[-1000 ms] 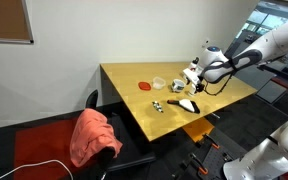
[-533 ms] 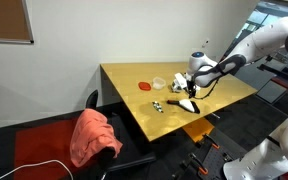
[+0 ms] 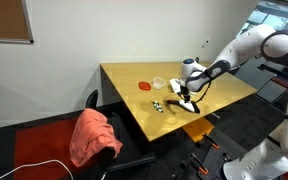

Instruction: Use the broom to sweep the sweets on the table to the right

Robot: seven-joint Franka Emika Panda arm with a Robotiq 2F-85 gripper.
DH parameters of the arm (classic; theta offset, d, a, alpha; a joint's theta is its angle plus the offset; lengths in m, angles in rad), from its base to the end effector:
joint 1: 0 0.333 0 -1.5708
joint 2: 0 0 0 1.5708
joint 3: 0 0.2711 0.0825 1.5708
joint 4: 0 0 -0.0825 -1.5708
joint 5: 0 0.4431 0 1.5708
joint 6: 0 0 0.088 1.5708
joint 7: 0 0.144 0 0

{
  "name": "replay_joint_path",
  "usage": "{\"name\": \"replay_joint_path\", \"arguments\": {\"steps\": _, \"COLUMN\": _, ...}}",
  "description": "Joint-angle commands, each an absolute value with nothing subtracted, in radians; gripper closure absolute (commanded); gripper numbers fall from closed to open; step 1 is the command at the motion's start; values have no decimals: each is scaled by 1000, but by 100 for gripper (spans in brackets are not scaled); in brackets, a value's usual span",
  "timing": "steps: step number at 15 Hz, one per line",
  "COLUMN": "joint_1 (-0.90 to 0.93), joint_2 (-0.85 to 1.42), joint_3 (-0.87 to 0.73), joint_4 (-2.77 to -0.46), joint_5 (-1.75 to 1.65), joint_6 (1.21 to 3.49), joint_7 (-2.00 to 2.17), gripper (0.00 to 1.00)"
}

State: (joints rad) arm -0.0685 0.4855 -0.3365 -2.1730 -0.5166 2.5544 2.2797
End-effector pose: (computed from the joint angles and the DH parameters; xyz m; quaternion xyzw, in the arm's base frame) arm 0.5038 -0.2462 0.0452 0.4407 -0.8717 0.1369 0.1650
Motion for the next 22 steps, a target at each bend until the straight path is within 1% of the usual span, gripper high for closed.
{"name": "replay_joint_path", "arguments": {"steps": 1, "joint_1": -44, "joint_2": 490, "joint_3": -359, "joint_4": -2171, "joint_5": -497, "joint_6": 2557, "joint_7": 2265, "gripper": 0}}
{"name": "replay_joint_path", "arguments": {"steps": 5, "joint_1": -47, "joint_2": 503, "joint_3": -349, "joint_4": -2153, "joint_5": -481, "joint_6": 2548, "joint_7": 2257, "gripper": 0}}
{"name": "replay_joint_path", "arguments": {"steps": 10, "joint_1": -13, "joint_2": 593, "joint_3": -371, "joint_4": -2073, "joint_5": -477, "joint_6": 2537, "joint_7": 2312, "gripper": 0}}
{"name": "replay_joint_path", "arguments": {"steps": 22, "joint_1": 26, "joint_2": 830, "joint_3": -409, "joint_4": -1835, "joint_5": -380, "joint_6": 2479, "joint_7": 2298, "gripper": 0}}
